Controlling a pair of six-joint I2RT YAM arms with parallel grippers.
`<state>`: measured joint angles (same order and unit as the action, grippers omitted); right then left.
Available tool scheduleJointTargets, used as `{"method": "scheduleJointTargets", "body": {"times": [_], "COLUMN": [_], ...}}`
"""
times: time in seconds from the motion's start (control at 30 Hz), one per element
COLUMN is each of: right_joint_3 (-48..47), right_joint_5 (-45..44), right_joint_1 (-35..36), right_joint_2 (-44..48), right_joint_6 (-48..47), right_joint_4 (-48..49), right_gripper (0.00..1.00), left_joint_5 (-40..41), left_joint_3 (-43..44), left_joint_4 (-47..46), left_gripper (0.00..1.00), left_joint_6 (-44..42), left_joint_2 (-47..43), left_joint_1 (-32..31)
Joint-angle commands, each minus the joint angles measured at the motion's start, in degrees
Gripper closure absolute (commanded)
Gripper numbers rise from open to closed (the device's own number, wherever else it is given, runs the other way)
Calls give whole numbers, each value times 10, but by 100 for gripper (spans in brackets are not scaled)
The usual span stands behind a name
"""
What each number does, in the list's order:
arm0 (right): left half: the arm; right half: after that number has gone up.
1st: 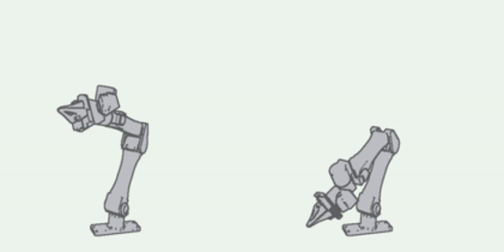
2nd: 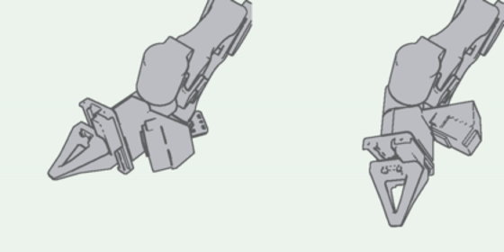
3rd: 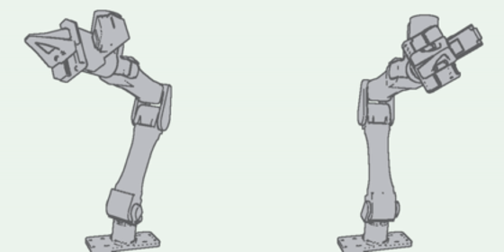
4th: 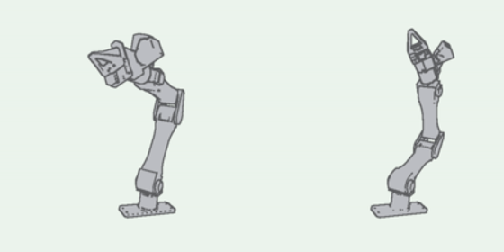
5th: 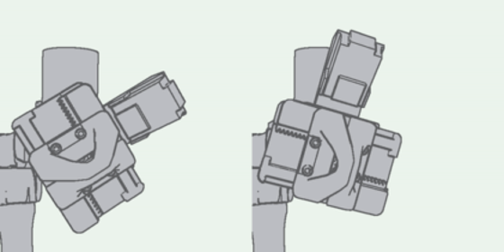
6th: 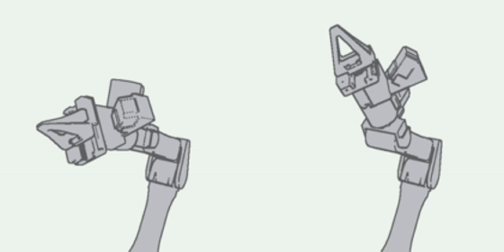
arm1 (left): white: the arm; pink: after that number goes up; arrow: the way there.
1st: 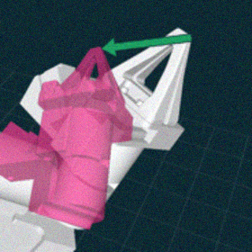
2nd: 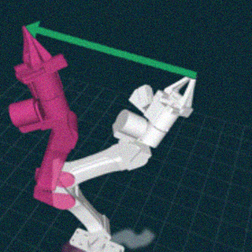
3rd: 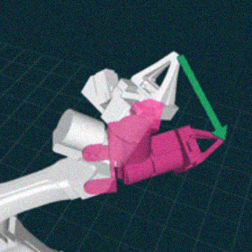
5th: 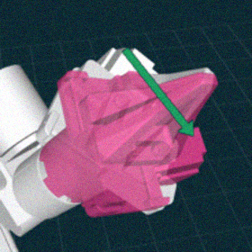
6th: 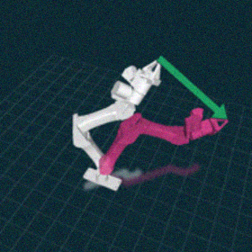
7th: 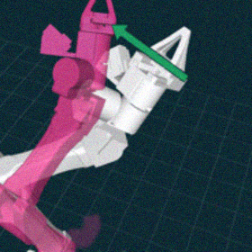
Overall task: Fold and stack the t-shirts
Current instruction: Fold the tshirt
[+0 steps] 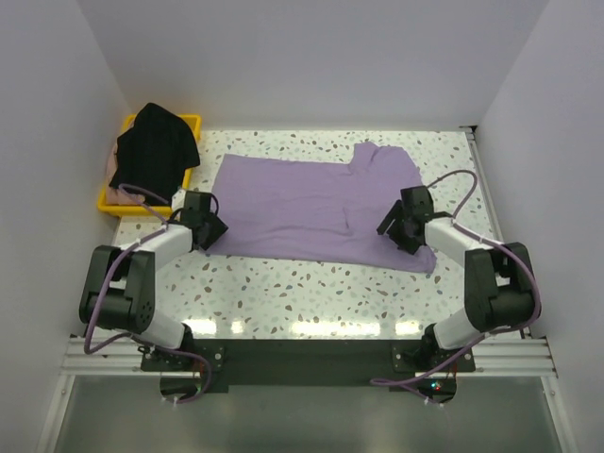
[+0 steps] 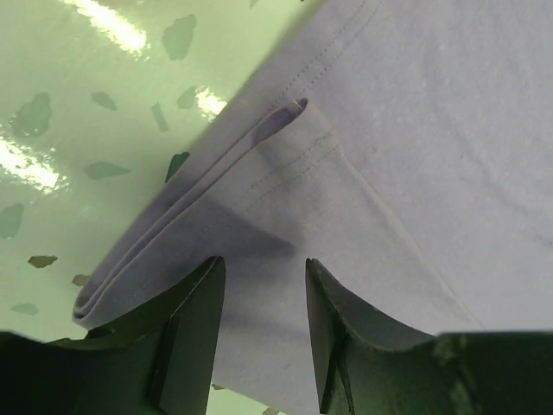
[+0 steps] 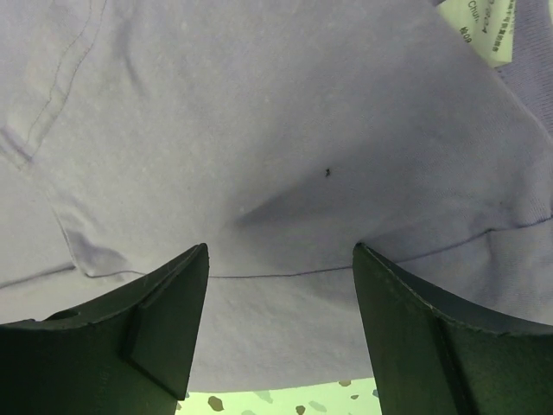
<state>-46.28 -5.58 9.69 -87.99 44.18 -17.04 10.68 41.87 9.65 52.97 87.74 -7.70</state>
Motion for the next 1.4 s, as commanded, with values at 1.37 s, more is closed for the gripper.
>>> {"method": "scheduleJointTargets", "body": {"times": [1.37], "right_joint_3": [-330], "right_joint_5": [97], "right_joint_1": [-29], "right_joint_2": [-118], "right_joint_6": [-175], "right_joint_4": [-11], "right_gripper": [30], "left_joint_5": [133], "left_joint_3": [561], "left_joint_4": [139], "left_gripper": [49], "left_joint_6": [-271], "left_joint_2": [339], "left_joint_1": [-3]}}
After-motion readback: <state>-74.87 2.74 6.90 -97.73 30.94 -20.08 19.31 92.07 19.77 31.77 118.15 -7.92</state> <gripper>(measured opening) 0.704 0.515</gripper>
